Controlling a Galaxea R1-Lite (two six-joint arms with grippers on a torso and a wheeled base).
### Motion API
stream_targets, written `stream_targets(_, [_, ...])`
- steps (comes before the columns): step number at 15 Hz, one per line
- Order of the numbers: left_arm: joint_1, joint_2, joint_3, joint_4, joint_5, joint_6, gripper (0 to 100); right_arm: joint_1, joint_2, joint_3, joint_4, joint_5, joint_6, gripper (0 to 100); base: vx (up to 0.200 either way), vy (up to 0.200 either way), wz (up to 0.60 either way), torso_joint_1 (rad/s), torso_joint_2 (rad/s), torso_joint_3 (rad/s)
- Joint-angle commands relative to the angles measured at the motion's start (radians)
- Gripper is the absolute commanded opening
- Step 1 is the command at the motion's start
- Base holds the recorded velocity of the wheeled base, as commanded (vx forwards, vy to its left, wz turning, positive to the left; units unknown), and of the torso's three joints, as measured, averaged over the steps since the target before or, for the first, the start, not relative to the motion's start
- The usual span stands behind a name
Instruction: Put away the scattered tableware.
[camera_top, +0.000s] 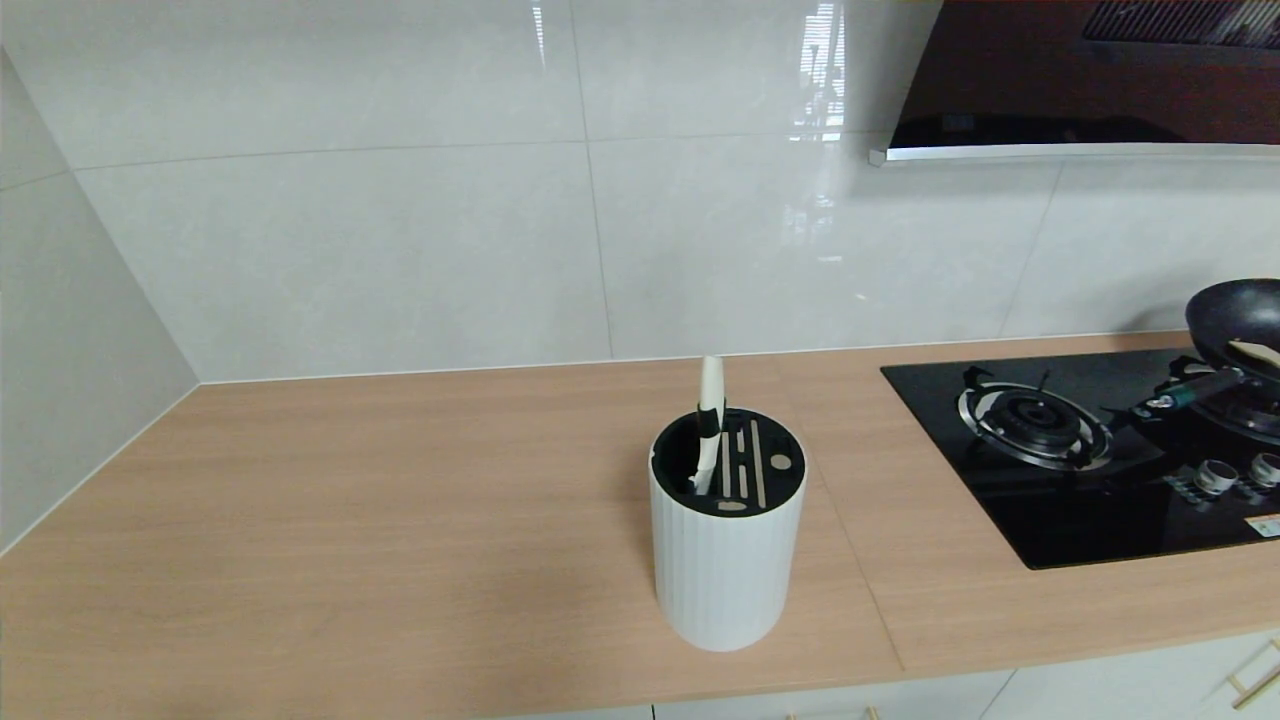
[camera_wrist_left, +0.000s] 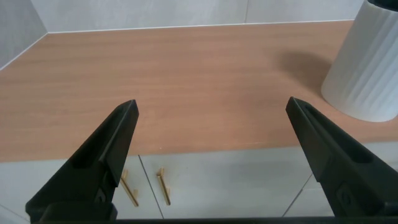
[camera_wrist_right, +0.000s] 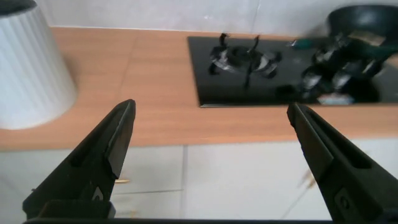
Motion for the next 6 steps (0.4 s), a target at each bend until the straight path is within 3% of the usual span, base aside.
stream_targets(1, [-0.001, 0.002, 0.002, 0.000, 0.000, 0.000, 100, 0.001, 0.002, 0.002, 0.002, 0.003, 0.017, 100, 0.000, 0.000, 0.00, 0.000, 0.00, 0.000])
stream_targets(6, [0.000, 0.002, 0.000, 0.000, 0.000, 0.000, 100, 0.001, 0.002, 0.002, 0.001, 0.012, 0.017, 100, 0.000, 0.000, 0.00, 0.000, 0.00, 0.000])
